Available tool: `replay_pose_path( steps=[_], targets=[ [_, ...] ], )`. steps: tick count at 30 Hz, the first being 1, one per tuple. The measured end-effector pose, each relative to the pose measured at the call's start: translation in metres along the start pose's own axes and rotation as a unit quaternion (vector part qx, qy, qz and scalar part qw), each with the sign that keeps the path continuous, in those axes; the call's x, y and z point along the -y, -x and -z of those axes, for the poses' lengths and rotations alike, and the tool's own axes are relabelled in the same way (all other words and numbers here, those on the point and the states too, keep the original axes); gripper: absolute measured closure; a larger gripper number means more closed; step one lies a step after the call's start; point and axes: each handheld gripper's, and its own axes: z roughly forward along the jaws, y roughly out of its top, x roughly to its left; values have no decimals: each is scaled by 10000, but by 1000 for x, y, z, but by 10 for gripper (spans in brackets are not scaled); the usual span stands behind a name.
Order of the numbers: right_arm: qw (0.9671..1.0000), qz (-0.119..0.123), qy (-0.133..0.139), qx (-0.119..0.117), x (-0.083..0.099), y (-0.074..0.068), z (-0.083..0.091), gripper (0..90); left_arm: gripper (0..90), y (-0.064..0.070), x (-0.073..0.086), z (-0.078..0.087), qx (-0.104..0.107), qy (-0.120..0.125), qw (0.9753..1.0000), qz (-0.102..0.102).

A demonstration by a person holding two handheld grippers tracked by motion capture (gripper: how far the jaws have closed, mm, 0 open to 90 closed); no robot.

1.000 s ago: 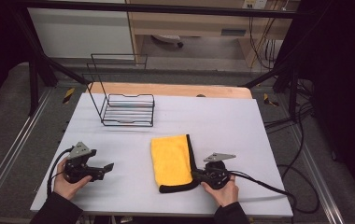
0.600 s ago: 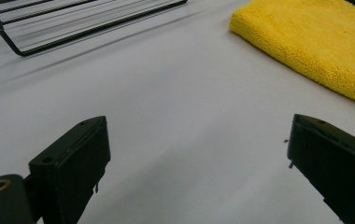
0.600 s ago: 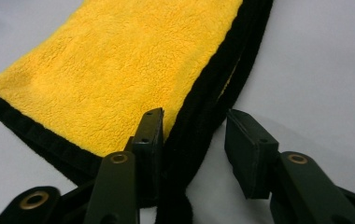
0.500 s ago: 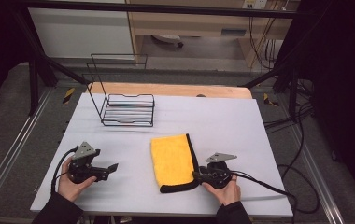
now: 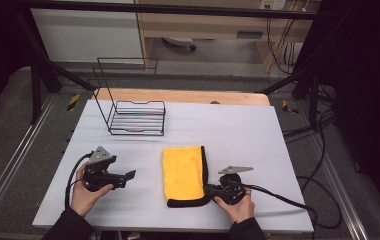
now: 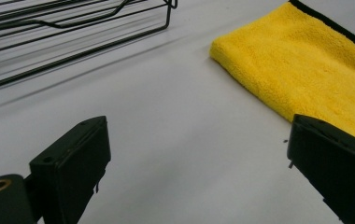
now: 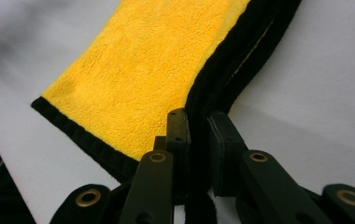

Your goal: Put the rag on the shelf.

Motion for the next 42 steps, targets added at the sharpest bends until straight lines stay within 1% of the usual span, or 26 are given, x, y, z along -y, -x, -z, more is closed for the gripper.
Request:
replay_pose_path(
  steps=[4, 6, 7, 10, 11, 12, 14, 16, 17, 18, 20, 21, 22, 25, 26, 27, 28, 30, 31, 33, 35, 37, 38, 39, 40, 42],
  targets=[
    [10000, 23, 36, 49, 2, -1, 0, 776, 63, 6, -9, -6, 41, 23, 10000, -23],
    [9996, 215, 87, 143, 3, 1, 0, 693, 65, 11, -17, -13, 51, 28, 10000, -24],
    [9991, 328, 156, 199, 4, 2, 0, 637, 66, 11, -17, -13, 51, 28, 10000, -24],
    [9967, 673, 346, 300, 3, 6, 5, 488, 76, 16, -25, -22, 79, 18, 10000, -36],
    [9967, 673, 346, 300, 3, 6, 5, 488, 76, 18, -27, -25, 77, -15, 10000, -52],
    [9943, 868, 485, 376, 1, 10, 9, 419, 78, 21, -32, -33, 48, -83, 9999, -79],
    [9924, 967, 647, 393, -1, 15, 13, 346, 81, 23, -34, -38, 35, -116, 9999, -80],
    [9902, 1078, 788, 411, -2, 19, 15, 286, 87, 26, -40, -47, 17, -183, 9998, -69],
    [9896, 1114, 803, 419, -3, 20, 16, 259, 97, 29, -45, -56, 22, -209, 9998, -34],
    [9887, 1182, 813, 426, -4, 22, 17, 247, 111, 29, -45, -56, 22, -209, 9998, -34],
    [9887, 1175, 816, 439, -5, 24, 18, 227, 124, 31, -50, -66, -9, -229, 9997, 5],
    [9887, 1165, 830, 438, -6, 28, 20, 182, 160, 32, -52, -71, -36, -237, 9997, 33],
    [9886, 1153, 854, 452, -6, 30, 20, 165, 179, 33, -55, -75, -77, -262, 9996, 42],
    [9892, 1083, 887, 443, -8, 33, 22, 146, 219, 34, -61, -89, -154, -355, 9992, 78],
    [9895, 1024, 918, 453, -9, 36, 24, 125, 264, 34, -62, -93, -202, -370, 9991, 101],
    [9895, 1024, 918, 453, -9, 36, 24, 125, 264, 34, -63, -97, -221, -390, 9989, 114],
    [9892, 1039, 917, 487, -10, 38, 25, 105, 324, 33, -64, -102, -230, -410, 9988, 141],
    [9887, 1061, 929, 499, -11, 39, 26, 91, 371, 32, -65, -110, -242, -465, 9983, 237],
    [9890, 1054, 914, 496, -11, 39, 26, 86, 402, 31, -65, -118, -277, -519, 9979, 285],
    [9889, 1049, 920, 512, -12, 40, 25, 82, 452, 30, -64, -121, -291, -567, 9975, 304],
    [9893, 1015, 914, 510, -12, 41, 25, 77, 488, 28, -64, -128, -263, -629, 9970, 352],
    [9892, 1020, 911, 528, -12, 42, 25, 75, 530, 26, -63, -132, -172, -636, 9968, 463],
    [9892, 1020, 911, 528, -12, 42, 25, 75, 530, 26, -63, -134, -130, -641, 9966, 501],
    [9893, 1002, 919, 534, -13, 43, 25, 72, 569, 26, -62, -136, -105, -664, 9964, 514],
    [9893, 1002, 919, 534, -13, 43, 25, 72, 569, 25, -61, -137, -76, -679, 9962, 538],
    [9899, 951, 905, 544, -14, 44, 24, 70, 628, 25, -61, -137, 2, -699, 9958, 587]
  ],
)
